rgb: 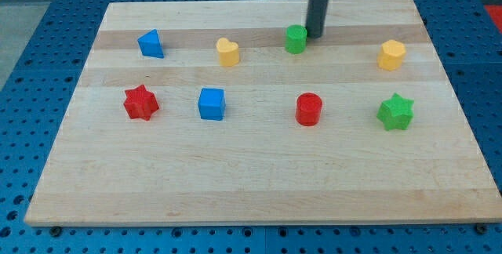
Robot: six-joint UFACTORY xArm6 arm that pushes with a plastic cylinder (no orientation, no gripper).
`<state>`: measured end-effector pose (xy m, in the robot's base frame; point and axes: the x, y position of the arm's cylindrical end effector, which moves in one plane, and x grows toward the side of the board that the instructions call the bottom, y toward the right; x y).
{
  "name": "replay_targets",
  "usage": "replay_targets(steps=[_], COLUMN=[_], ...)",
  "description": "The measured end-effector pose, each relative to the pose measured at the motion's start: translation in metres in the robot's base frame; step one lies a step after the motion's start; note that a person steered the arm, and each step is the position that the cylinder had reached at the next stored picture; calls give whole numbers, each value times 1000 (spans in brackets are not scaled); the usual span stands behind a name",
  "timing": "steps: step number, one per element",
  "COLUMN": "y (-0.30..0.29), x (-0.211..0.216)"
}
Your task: Place your hand to the right side of the hexagon
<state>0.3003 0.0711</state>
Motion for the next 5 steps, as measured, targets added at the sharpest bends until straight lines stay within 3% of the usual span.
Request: replay_targets(steps=[1,2,4,5], y=[-74,-84,60,164], x=[21,24,-70,-69])
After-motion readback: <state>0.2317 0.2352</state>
